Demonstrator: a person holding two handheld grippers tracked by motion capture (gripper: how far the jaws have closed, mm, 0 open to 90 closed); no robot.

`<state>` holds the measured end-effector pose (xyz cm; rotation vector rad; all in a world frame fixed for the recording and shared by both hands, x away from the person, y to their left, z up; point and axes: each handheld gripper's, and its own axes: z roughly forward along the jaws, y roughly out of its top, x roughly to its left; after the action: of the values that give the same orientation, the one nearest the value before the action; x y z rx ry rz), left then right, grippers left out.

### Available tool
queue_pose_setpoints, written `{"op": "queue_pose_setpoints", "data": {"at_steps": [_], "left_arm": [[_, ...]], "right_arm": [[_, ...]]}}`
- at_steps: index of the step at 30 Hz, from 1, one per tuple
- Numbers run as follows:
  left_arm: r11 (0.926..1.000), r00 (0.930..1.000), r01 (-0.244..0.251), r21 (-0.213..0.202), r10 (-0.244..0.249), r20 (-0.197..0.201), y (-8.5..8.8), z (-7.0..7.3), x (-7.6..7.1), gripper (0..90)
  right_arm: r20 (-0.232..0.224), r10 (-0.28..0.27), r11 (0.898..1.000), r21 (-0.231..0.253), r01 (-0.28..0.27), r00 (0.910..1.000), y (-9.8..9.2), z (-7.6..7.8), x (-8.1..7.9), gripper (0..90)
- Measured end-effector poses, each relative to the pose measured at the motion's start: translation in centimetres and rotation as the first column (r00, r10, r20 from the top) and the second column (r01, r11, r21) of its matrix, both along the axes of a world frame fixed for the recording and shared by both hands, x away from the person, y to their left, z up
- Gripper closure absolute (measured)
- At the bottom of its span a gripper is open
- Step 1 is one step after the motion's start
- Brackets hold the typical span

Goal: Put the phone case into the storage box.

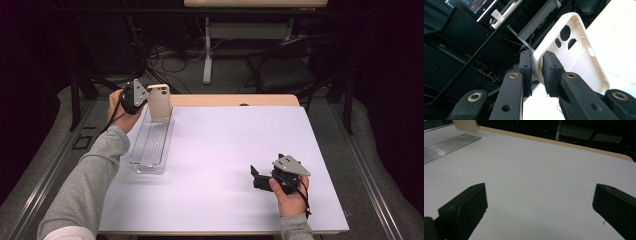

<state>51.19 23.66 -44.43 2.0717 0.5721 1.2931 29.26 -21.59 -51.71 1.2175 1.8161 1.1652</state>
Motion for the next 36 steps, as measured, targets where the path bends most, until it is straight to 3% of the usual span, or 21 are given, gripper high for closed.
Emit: {"op": "queue_pose_setpoints", "data": {"at_steps": [9,14,23,31,36], "left_arm": [[1.0,1.0,-0.003,-0.007,0.003,-0.008,0.0,-0.6,0.1,78.5],[0.9998,1.0,-0.006,0.019,0.006,-0.007,-0.3,-1.2,0.2,78.6],[0.9996,1.0,-0.004,0.028,0.004,0.001,-0.2,-1.3,0.4,78.5],[0.9959,0.9993,0.021,0.088,-0.024,0.027,-0.1,-1.6,0.8,78.4],[0.9877,0.9982,0.025,0.155,-0.033,0.05,-0.1,-1.7,0.9,78.4]], "right_arm": [[0.0,0.012,1.0,-0.001,-0.012,0.9999,0.1,-0.1,0.0,0.0],[-0.005,0.011,1.0,0.001,-0.011,0.9999,0.1,-0.1,0.0,0.0],[-0.007,0.022,1.0,0.004,-0.022,0.9997,0.2,-0.1,0.0,0.0],[-0.01,0.018,1.0,0.004,-0.018,0.9998,0.1,-0.2,0.0,0.0],[-0.012,0.02,1.0,0.006,-0.02,0.9997,0.3,-0.3,0.0,0.0]]}}
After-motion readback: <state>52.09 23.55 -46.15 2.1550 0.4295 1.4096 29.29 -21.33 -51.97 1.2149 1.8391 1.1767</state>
